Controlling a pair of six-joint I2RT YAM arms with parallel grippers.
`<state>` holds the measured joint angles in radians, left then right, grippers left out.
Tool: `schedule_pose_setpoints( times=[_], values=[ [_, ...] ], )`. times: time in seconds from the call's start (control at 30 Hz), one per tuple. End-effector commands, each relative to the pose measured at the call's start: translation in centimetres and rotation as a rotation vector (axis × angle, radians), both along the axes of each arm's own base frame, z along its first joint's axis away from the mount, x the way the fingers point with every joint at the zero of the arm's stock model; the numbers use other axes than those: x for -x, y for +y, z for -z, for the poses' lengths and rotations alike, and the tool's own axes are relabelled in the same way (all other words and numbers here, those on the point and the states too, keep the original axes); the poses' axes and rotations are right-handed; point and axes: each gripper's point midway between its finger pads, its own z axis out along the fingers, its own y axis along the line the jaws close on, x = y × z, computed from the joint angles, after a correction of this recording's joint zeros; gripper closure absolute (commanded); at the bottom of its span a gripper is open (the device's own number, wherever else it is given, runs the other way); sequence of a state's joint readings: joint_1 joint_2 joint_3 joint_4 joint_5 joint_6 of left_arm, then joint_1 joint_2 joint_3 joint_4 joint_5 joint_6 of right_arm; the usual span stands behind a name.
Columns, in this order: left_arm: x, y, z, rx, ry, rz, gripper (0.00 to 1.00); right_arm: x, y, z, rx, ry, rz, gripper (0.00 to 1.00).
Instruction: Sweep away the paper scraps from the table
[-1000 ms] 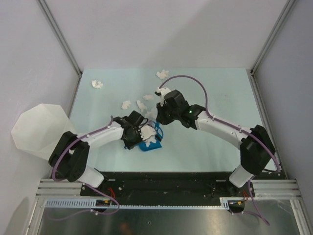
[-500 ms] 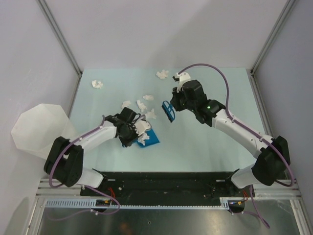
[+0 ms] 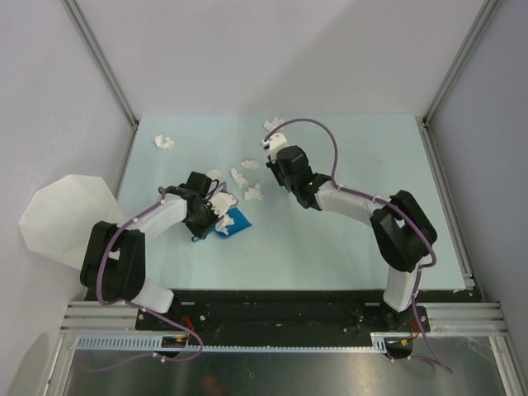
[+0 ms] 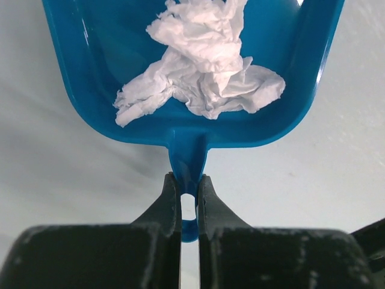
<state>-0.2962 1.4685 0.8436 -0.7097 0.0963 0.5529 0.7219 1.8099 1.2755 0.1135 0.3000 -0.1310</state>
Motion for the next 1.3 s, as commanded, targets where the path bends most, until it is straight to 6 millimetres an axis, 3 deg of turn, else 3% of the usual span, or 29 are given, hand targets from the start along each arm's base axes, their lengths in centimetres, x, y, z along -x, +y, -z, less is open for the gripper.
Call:
schedule_pose_setpoints(
  times=[0.0, 0.13, 0.27, 0.47, 0.5, 0.63, 0.77, 0.93, 1.13, 1.2, 1.27],
  values=[
    [-3.1, -0.7, -1.2, 0.021, -0.053, 0.001, 1.00, -0.2, 4.2, -1.3, 0.005, -0.069, -0.116, 1.00],
    [-3.7, -0.9, -0.5, 0.017, -0.027, 0.003, 1.00, 2.7, 7.3, 0.7, -0.031, 0.040, -0.196, 1.00],
    [-4.2, -1.1, 0.2, 0.014, -0.007, 0.001, 1.00, 6.1, 10.9, 0.8, -0.180, 0.150, -0.277, 1.00],
    [-5.4, -1.7, -0.1, 0.033, -0.017, -0.010, 1.00, 9.7, 13.1, -3.5, -0.321, 0.184, -0.374, 1.00],
    [-5.3, -1.9, -0.1, 0.044, -0.015, -0.011, 1.00, 9.9, 12.9, -4.8, -0.332, 0.163, -0.371, 1.00],
    [-5.1, -3.4, -1.2, 0.133, -0.025, 0.003, 1.00, 9.3, 11.1, -6.9, -0.313, 0.104, -0.296, 1.00],
    [-5.1, -4.7, -3.1, 0.229, -0.057, 0.001, 1.00, 8.1, 8.0, -8.9, -0.250, 0.017, -0.170, 1.00],
    [-6.0, -5.4, -6.4, 0.322, -0.131, -0.047, 1.00, 7.7, 4.4, -11.9, -0.214, -0.057, -0.065, 1.00],
    [-6.6, -6.0, -10.9, 0.419, -0.228, -0.116, 1.00, 8.1, -0.6, -18.5, -0.299, -0.155, 0.024, 1.00],
    [-7.0, -6.1, -12.7, 0.458, -0.255, -0.171, 1.00, 9.3, -1.3, -20.6, -0.356, -0.165, -0.003, 1.00],
    [-7.3, -5.7, -14.9, 0.496, -0.299, -0.236, 1.00, 10.1, -1.5, -21.2, -0.379, -0.152, -0.033, 1.00]
  ],
)
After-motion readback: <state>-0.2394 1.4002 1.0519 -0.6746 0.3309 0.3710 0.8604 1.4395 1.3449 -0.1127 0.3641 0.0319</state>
